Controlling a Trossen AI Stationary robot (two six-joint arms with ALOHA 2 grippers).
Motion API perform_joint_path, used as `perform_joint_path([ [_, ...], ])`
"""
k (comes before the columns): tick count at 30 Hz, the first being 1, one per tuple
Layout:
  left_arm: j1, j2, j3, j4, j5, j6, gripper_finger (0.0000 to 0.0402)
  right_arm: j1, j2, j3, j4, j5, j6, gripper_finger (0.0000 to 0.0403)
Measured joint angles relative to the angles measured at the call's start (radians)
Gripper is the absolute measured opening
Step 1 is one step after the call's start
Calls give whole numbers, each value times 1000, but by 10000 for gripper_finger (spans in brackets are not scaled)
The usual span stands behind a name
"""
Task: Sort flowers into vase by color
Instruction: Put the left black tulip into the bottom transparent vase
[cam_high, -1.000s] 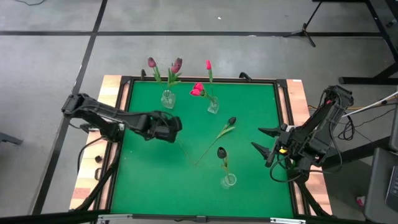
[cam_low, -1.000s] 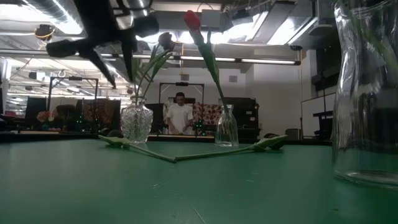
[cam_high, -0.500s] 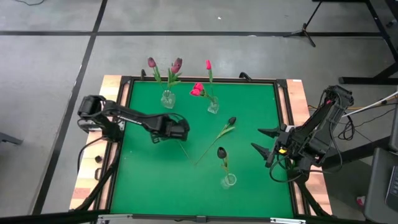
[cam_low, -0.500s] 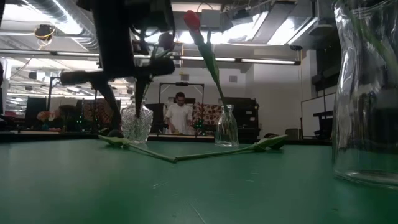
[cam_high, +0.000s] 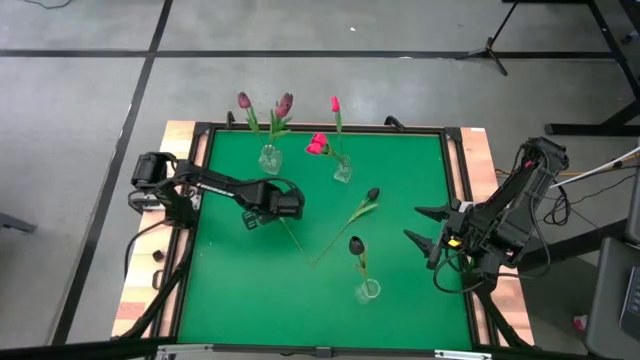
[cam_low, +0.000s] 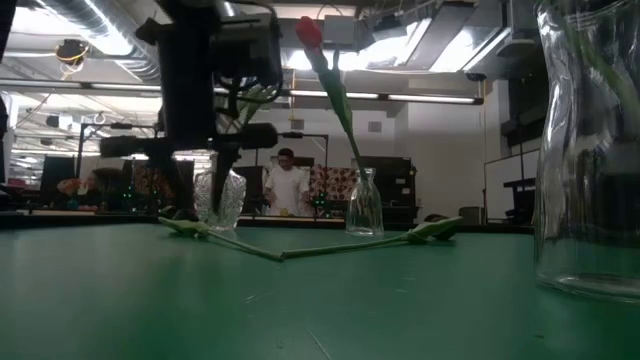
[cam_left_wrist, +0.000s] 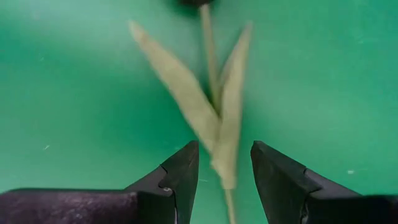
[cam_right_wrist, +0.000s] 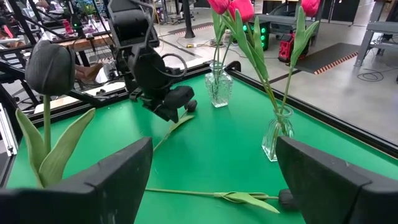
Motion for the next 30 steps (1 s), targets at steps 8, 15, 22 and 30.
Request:
perform_joint_path([
  [8, 2, -6, -123, 165, 28, -30, 144, 0, 0, 0, 0, 0, 0, 340],
  [15, 5, -8, -125, 185, 22, -30, 144, 0, 0, 0, -2, 3, 0, 340],
  [22, 5, -8, -120, 233, 8, -52, 144, 0, 0, 0, -1, 3, 0, 340],
  [30, 5, -7, -119, 235, -1, -55, 144, 0, 0, 0, -5, 3, 0, 340],
])
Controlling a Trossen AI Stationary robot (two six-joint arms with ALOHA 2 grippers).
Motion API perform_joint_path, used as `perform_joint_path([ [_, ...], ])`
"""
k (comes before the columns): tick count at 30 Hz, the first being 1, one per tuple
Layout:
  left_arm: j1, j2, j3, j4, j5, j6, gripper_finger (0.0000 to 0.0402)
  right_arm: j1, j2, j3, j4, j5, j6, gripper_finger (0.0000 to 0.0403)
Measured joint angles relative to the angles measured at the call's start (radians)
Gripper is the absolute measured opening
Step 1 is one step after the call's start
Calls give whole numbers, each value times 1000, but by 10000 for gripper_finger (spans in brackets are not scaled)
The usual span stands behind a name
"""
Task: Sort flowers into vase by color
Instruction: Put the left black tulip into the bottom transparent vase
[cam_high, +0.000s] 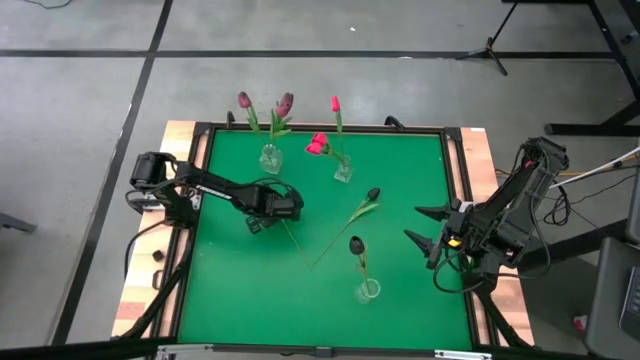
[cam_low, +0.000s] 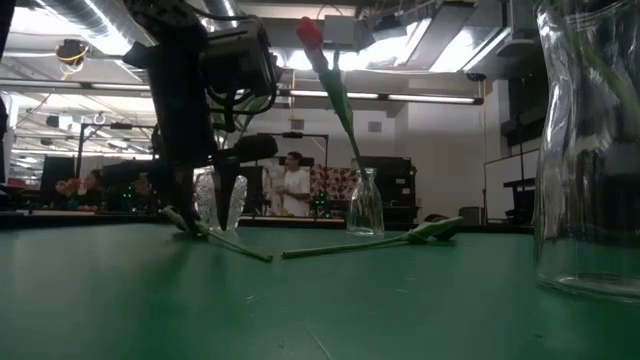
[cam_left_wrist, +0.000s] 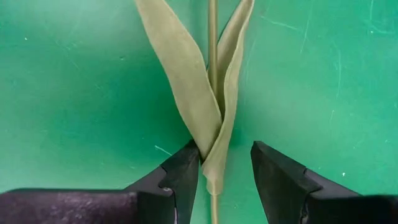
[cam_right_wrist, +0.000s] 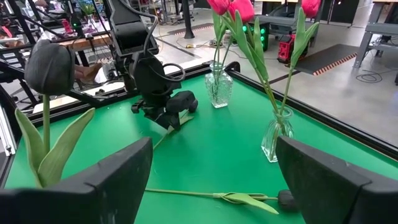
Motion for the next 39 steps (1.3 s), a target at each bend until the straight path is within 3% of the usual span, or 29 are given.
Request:
perform_joint_path([
  [20, -2, 0, 1, -46, -44, -4, 139, 0, 0, 0, 0, -41, 0, 340],
  [39, -20, 0, 2, -103, -65, -19, 6, 0, 0, 0, 2, -43, 0, 340],
])
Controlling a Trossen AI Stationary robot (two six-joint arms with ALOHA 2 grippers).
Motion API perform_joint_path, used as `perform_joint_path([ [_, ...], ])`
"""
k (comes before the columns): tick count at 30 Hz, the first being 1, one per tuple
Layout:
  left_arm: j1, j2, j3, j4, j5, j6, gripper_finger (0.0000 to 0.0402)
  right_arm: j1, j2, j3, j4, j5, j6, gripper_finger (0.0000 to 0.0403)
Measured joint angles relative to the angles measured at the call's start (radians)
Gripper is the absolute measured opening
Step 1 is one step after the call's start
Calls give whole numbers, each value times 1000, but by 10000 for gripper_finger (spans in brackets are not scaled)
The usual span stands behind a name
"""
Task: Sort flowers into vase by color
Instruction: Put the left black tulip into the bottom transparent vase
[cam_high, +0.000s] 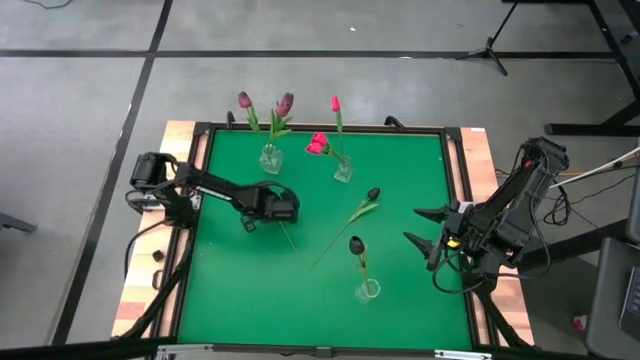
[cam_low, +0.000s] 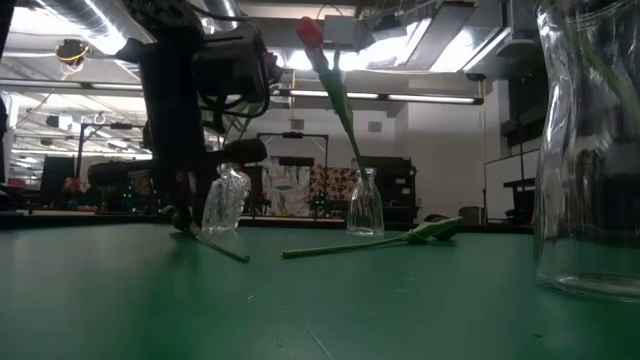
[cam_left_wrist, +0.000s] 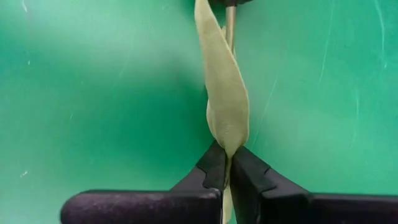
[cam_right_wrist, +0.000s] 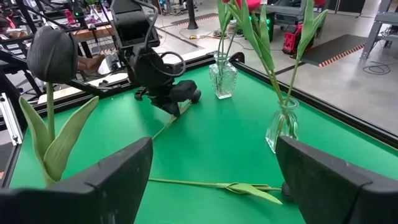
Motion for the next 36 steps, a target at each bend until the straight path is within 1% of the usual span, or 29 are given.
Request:
perform_joint_path([
  [5, -52, 0, 0, 13, 2, -3, 6, 0, 0, 0, 9, 1, 0, 340],
  [10, -132, -6, 0, 66, 4, -3, 5, 0, 0, 0, 9, 2, 0, 340],
  [12, -166, -12, 7, 79, -11, -3, 5, 0, 0, 0, 11, 2, 0, 340],
  [18, -233, -17, 59, 74, -131, 1, 4, 0, 0, 0, 8, 2, 0, 340],
  [24, -309, -18, 143, 79, -251, 21, 4, 2, 0, 0, 21, -2, 4, 340],
  [27, -343, -18, 186, 77, -352, 40, 4, 2, 0, 0, 44, 0, 5, 340],
  [29, -368, -18, 213, 78, -452, 55, 4, 2, 0, 0, 44, 9, 5, 340],
  [34, -429, -19, 267, 84, -798, 65, 4, 2, 0, 0, 44, 38, 5, 340],
  [36, -449, -19, 285, 104, -938, 104, 4, 2, 0, 0, 44, 44, 5, 340],
])
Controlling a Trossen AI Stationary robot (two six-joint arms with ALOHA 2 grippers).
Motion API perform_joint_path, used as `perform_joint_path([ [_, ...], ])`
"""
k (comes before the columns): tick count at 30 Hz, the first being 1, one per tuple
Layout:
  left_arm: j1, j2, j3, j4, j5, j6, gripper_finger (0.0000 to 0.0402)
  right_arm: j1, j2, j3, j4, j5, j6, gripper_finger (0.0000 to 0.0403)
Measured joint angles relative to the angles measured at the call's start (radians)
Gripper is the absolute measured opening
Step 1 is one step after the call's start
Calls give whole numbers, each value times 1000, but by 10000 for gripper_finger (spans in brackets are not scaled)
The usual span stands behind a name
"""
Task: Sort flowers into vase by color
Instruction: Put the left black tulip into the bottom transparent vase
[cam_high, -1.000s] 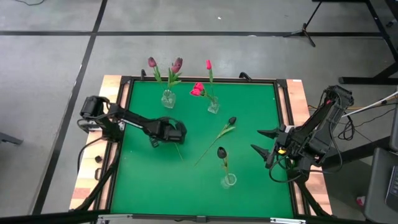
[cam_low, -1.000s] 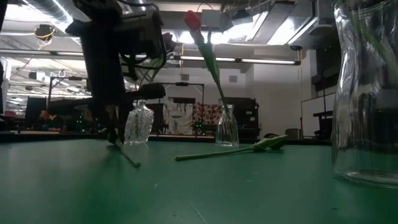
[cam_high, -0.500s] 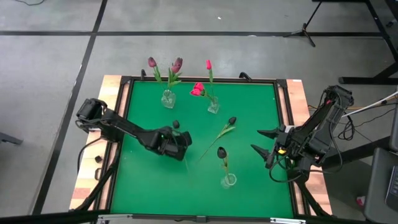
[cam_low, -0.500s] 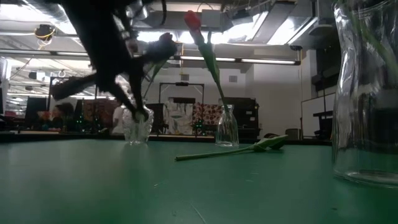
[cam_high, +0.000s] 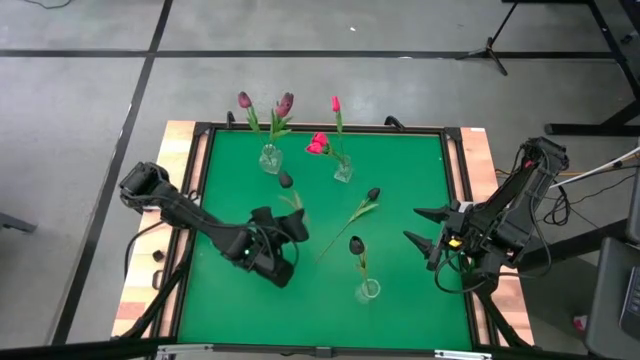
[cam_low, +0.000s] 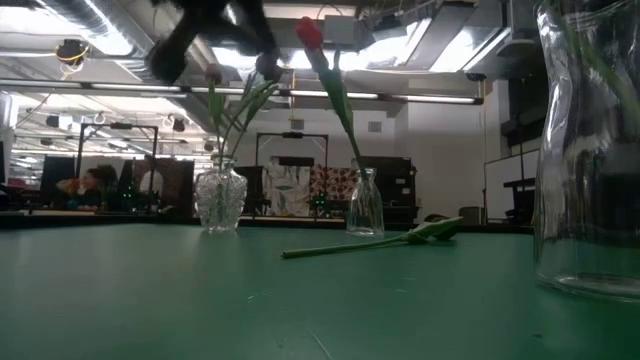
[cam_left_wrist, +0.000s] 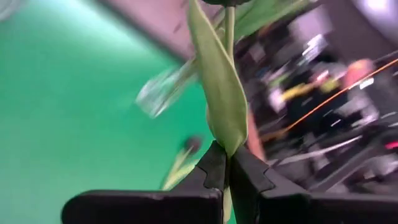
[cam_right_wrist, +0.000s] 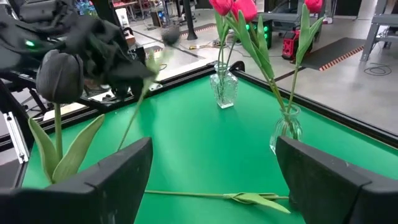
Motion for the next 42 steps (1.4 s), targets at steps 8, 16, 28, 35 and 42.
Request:
perform_joint_path([
  [8, -81, 0, 127, 137, -242, 432, 4, 0, 0, 0, 1, 0, 2, 340],
  [16, -123, 0, 287, 224, -298, 821, 4, 0, 0, 0, -9, 24, -2, 340],
  [28, -96, 0, 352, 544, -105, 1225, 4, 0, -20, 0, -53, 64, -6, 340],
  [35, -81, 0, 353, 1044, 308, 1812, 4, 0, -50, 0, -58, 56, -9, 340],
  [42, -68, 16, 354, 1214, 522, 2102, 4, 0, -53, 0, -69, 3, -9, 340],
])
